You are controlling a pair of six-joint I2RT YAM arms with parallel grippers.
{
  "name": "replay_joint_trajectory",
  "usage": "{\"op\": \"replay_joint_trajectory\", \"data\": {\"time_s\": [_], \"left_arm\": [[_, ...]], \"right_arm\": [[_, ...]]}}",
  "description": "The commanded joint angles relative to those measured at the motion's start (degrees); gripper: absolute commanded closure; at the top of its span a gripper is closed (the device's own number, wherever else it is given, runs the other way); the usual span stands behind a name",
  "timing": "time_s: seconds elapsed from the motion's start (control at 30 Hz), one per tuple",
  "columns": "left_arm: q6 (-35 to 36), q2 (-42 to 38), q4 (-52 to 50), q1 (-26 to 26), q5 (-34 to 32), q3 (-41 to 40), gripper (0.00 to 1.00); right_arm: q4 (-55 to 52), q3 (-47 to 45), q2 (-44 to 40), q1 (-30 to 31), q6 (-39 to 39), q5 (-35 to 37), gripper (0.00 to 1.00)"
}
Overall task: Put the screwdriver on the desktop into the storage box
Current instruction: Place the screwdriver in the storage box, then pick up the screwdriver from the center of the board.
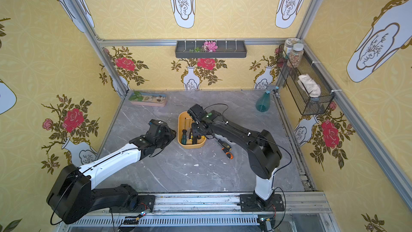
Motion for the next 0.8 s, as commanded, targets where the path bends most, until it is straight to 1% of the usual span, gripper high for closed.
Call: {"op": "replay_joint_trajectory", "data": {"time_s": [0.0,0.1,0.17,0.2,0.3,0.4,0.53,0.77], "left_arm": [[-0.31,-0.99,3.87,0.08,-1.58,-1.47,0.6],[-0.28,-1.16,5.04,0.25,-1.45,-2.1,0.59],[-0.15,-1.06,5.28,0.24,-1.32,-2.13,0.59],[-0.13,-0.97,5.26,0.26,-1.24,-2.1,0.59],[-0.06,-1.1,5.46,0.26,-0.88,-2.23,0.59],[0.05,-1.37,5.53,0.26,-0.7,-2.49,0.58],[0.03,-1.93,6.19,0.26,-0.72,-3.37,0.57],[-1.6,-3.04,7.3,0.24,-0.35,-5.37,0.57]], "right_arm": [[-7.48,-6.73,-4.75,-0.34,-5.44,2.75,0.4],[-9.82,-12.16,-8.66,-0.48,-4.64,3.35,0.4],[-10.21,-14.42,-9.88,-0.67,-3.52,3.68,0.37],[-10.59,-15.13,-9.72,-0.98,-2.91,4.43,0.36],[-11.39,-16.77,-8.15,-2.78,-0.9,6.74,0.35],[-8.93,-19.61,-7.37,-4.65,0.48,7.0,0.33],[-4.75,-21.71,-6.62,-6.29,1.01,4.91,0.31],[0.94,-24.71,-4.93,-6.4,-0.65,0.21,0.32]]}}
